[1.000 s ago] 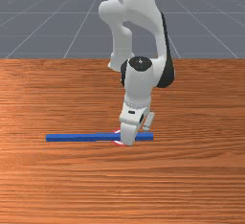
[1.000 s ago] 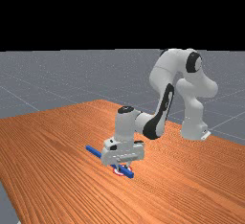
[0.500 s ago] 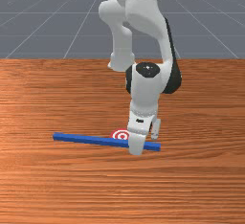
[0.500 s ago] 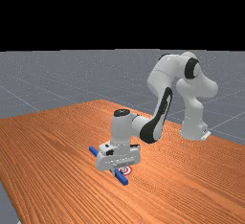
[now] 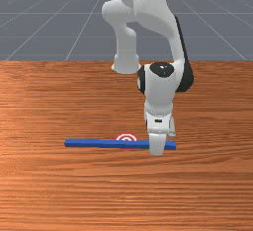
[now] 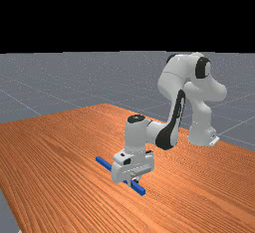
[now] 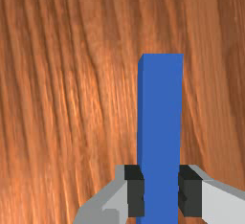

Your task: Pull the pivot to the target area

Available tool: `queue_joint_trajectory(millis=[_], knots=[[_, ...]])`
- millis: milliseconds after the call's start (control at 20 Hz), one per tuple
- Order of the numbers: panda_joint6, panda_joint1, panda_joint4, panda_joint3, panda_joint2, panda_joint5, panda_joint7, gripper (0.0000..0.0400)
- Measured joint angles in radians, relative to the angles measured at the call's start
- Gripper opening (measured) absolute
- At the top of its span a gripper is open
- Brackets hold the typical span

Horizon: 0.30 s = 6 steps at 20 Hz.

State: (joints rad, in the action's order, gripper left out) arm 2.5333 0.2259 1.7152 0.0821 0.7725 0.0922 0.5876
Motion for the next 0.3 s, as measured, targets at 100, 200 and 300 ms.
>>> queue_joint_trajectory(millis=[100,200,300], knots=[[0.029,0.015,0.067,0.01,-0.033,-0.017,-0.001,0.0095],[0.052,0.022,0.116,0.013,-0.058,-0.016,-0.01,0.0095],[0.048,0.025,0.119,0.013,-0.057,-0.014,-0.017,0.0205]])
